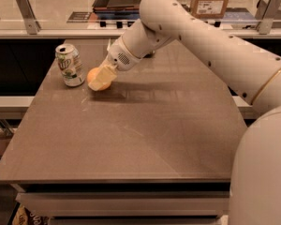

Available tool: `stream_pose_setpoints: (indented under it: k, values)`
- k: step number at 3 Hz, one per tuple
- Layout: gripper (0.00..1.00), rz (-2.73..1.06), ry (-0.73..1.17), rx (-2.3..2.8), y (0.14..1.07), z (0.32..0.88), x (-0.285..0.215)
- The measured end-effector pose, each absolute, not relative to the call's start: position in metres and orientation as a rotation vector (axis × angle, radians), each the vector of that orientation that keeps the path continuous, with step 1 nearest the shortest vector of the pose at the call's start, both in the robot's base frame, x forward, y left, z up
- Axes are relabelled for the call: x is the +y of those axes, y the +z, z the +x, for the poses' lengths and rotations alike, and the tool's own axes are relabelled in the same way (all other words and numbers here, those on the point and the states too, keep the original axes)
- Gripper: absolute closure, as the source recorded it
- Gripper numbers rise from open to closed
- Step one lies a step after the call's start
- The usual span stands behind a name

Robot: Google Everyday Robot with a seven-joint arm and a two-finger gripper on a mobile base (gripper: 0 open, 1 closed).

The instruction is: Move orange near 7up can

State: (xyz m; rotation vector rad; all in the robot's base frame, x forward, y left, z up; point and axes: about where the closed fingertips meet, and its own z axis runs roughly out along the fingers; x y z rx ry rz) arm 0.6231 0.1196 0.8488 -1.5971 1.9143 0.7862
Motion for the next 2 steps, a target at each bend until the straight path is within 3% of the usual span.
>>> stream_pose_setpoints:
  k: [1,2]
  values:
    - [1.00,-1.626,0.789,1.911,0.8408,0.6215,0.1270]
    - [0.83,-1.628,0.792,1.911,0.8396,0.6208,0.1284]
